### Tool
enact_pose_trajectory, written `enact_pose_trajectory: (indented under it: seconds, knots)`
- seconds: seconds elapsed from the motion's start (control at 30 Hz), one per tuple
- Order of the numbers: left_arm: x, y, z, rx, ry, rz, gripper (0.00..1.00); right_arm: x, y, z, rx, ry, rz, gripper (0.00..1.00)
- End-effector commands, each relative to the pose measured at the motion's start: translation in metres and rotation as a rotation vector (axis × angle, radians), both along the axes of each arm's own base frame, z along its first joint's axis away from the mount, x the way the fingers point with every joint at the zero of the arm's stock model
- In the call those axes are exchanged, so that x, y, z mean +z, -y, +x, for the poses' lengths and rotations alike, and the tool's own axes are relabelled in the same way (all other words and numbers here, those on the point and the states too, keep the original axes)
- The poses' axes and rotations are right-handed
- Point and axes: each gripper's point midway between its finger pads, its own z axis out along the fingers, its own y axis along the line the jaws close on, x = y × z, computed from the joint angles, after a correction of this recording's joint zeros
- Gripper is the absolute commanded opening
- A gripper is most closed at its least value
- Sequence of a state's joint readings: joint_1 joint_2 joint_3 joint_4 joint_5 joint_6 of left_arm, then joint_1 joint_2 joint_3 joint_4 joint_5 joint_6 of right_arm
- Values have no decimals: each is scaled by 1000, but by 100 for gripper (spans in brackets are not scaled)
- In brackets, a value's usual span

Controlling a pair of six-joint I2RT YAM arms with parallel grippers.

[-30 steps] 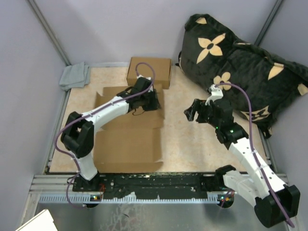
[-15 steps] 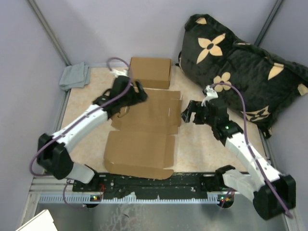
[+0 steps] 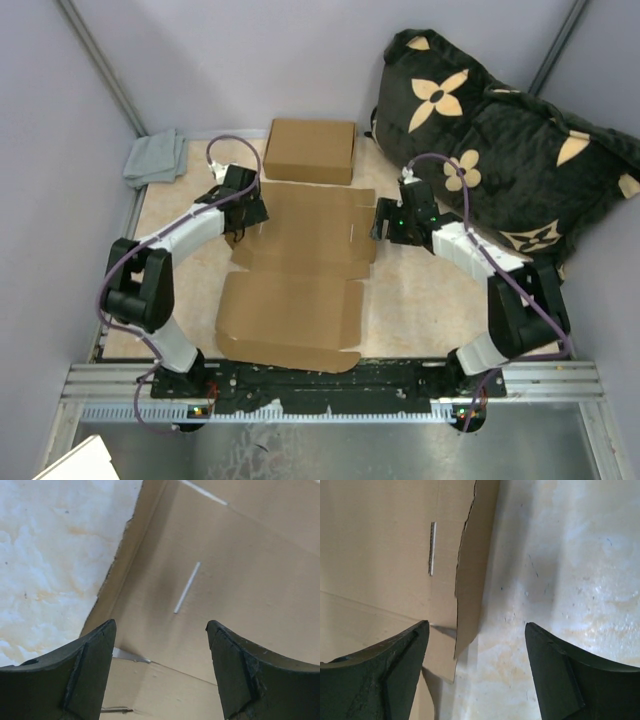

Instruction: Fold the paper box

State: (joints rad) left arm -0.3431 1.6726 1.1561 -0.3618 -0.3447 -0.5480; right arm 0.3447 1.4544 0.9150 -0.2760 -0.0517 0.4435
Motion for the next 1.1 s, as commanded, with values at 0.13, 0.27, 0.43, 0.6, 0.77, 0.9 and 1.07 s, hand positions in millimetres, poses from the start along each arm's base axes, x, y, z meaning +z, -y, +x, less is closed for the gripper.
enact_pose_trajectory:
  seconds: [0.13, 0.27, 0.43, 0.6, 0.77, 0.9, 1.07]
  knots:
    - [-29, -43, 0, 96, -79, 164, 74, -13, -21, 35, 34, -21, -8, 55]
    - [-43, -57, -10, 130, -107, 167, 62, -34, -14, 33, -11, -71, -38, 33]
    - [-52, -63, -20, 153, -110, 105, 17, -39, 0, 34, -55, -70, -59, 22]
    - [-65, -63, -45, 146, -90, -15, 0, -41, 21, 42, -91, -70, -81, 12]
    - [-63, -61, -69, 131, -53, -95, 0, -39, 38, 50, -114, -77, -122, 11]
    - [-51, -61, -75, 116, -43, -108, 0, -38, 44, 53, -117, -70, -158, 10]
    - [-33, -57, -83, 91, -13, -146, 0, -40, 35, 57, -40, -83, -137, 12]
